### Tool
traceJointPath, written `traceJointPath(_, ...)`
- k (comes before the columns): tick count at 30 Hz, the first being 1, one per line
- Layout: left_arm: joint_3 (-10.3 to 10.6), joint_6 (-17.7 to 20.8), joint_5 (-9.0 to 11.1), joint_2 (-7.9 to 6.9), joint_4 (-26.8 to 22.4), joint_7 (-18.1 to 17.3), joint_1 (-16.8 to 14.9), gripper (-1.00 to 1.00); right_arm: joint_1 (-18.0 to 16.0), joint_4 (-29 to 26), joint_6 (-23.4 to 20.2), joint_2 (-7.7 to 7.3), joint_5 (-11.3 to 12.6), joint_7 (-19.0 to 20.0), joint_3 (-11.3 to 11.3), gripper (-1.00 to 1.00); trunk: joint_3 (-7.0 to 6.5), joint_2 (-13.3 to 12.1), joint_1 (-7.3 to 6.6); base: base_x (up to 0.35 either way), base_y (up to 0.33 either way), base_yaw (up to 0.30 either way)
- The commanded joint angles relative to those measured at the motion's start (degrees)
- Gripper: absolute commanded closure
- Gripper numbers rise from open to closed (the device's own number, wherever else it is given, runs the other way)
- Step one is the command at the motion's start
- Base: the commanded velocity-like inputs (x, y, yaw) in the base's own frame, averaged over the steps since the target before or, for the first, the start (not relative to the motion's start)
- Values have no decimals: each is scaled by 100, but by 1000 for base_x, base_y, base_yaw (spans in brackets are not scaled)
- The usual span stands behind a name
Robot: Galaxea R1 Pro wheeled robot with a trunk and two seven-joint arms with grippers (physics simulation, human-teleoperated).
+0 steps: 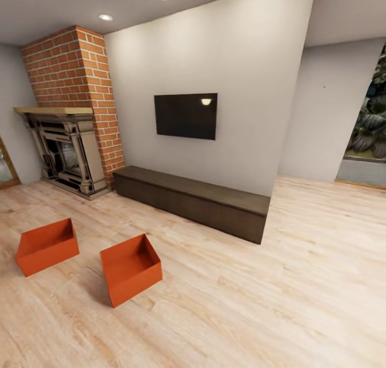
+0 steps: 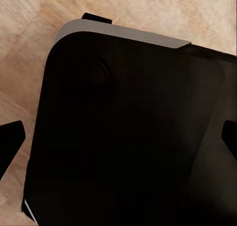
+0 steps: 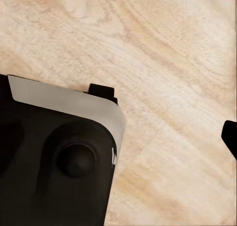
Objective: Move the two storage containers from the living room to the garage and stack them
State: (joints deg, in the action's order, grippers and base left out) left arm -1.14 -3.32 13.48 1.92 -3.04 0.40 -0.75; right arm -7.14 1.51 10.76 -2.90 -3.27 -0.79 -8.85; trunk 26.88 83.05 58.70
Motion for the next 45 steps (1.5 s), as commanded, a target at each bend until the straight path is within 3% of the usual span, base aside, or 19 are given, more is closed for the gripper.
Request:
traceJointPath(1, -9, -20, 23, 2, 6, 4, -3, -100, -7, 16, 30, -2, -34, -7, -13, -100, 6, 3, 3, 289, -188, 269)
traceJointPath(45, -35, -20, 36, -6, 7, 4, -4, -100, -7, 17, 31, -9, -25, -6, -11, -100, 6, 3, 3, 300, -149, 269)
